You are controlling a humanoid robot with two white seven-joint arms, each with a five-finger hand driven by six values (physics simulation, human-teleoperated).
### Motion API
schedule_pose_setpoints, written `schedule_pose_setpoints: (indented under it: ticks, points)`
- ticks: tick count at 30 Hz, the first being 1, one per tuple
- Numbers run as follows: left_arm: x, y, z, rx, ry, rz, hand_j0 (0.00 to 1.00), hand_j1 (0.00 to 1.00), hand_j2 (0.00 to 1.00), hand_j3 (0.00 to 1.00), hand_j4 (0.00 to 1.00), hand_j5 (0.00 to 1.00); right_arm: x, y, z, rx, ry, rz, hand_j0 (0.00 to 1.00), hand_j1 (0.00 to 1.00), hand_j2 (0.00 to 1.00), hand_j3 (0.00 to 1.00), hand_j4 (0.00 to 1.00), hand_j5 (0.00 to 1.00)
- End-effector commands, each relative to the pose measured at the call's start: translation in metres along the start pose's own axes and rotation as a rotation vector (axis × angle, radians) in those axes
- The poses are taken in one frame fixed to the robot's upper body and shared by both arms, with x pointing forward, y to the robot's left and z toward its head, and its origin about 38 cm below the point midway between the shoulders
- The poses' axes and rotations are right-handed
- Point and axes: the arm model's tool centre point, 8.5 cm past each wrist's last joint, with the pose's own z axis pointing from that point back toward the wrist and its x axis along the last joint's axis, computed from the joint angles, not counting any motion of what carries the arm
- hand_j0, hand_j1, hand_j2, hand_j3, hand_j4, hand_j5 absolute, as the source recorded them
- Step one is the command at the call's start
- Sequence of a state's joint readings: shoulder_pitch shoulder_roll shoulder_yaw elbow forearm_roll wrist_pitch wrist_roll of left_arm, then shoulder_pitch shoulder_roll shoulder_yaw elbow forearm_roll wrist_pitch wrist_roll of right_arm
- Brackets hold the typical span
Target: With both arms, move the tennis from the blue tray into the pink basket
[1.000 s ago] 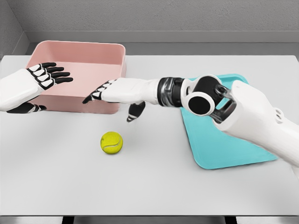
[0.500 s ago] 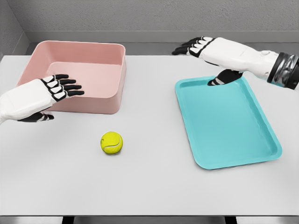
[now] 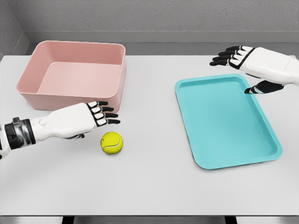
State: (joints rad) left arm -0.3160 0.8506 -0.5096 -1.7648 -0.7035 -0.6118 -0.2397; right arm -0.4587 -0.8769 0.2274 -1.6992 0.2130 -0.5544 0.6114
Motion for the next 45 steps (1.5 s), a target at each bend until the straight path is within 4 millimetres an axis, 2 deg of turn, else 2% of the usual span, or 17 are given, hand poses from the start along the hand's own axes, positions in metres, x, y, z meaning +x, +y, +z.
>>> schedule_pose_setpoints:
  ticks: [1, 4, 18, 24, 25, 29, 41, 45]
  points:
    - [0.014, -0.012, -0.015, -0.033, -0.038, -0.005, 1.0, 1.0, 1.0, 1.0, 1.0, 1.0, -0.002, 0.001, 0.001, 0.001, 0.008, -0.011, 1.0, 1.0, 1.0, 1.0, 1.0, 1.0]
    - [0.025, -0.013, -0.033, -0.061, -0.093, -0.045, 1.0, 1.0, 1.0, 1.0, 1.0, 1.0, -0.003, 0.003, 0.002, 0.005, 0.013, -0.016, 1.0, 1.0, 1.0, 1.0, 1.0, 1.0]
    - [0.031, -0.02, -0.041, -0.153, -0.135, -0.096, 1.0, 1.0, 1.0, 1.0, 1.0, 1.0, -0.002, 0.003, 0.001, 0.004, 0.009, -0.016, 1.0, 1.0, 1.0, 1.0, 1.0, 1.0]
    - [0.028, -0.016, -0.042, -0.153, -0.133, -0.107, 1.0, 1.0, 1.0, 1.0, 1.0, 1.0, -0.002, 0.003, 0.001, 0.004, 0.009, -0.016, 1.0, 1.0, 1.0, 1.0, 1.0, 1.0]
    - [0.028, -0.018, -0.042, -0.181, -0.131, -0.109, 0.92, 0.92, 0.92, 0.92, 0.92, 0.92, -0.002, 0.003, 0.001, 0.004, 0.009, -0.016, 1.0, 1.0, 1.0, 1.0, 1.0, 1.0]
    - [0.028, -0.02, -0.041, -0.201, -0.13, -0.111, 0.74, 0.74, 0.74, 0.74, 0.74, 0.74, -0.002, 0.003, 0.001, 0.004, 0.009, -0.016, 1.0, 1.0, 1.0, 1.0, 1.0, 1.0]
    - [0.03, -0.022, -0.043, -0.221, -0.139, -0.102, 0.44, 0.44, 0.44, 0.44, 0.44, 0.44, -0.002, 0.003, 0.001, 0.004, 0.009, -0.016, 1.0, 1.0, 1.0, 1.0, 1.0, 1.0]
    - [0.031, -0.02, -0.043, -0.201, -0.146, -0.074, 0.27, 0.27, 0.27, 0.27, 0.27, 0.27, -0.002, 0.003, 0.001, 0.004, 0.009, -0.016, 1.0, 1.0, 1.0, 1.0, 1.0, 1.0]
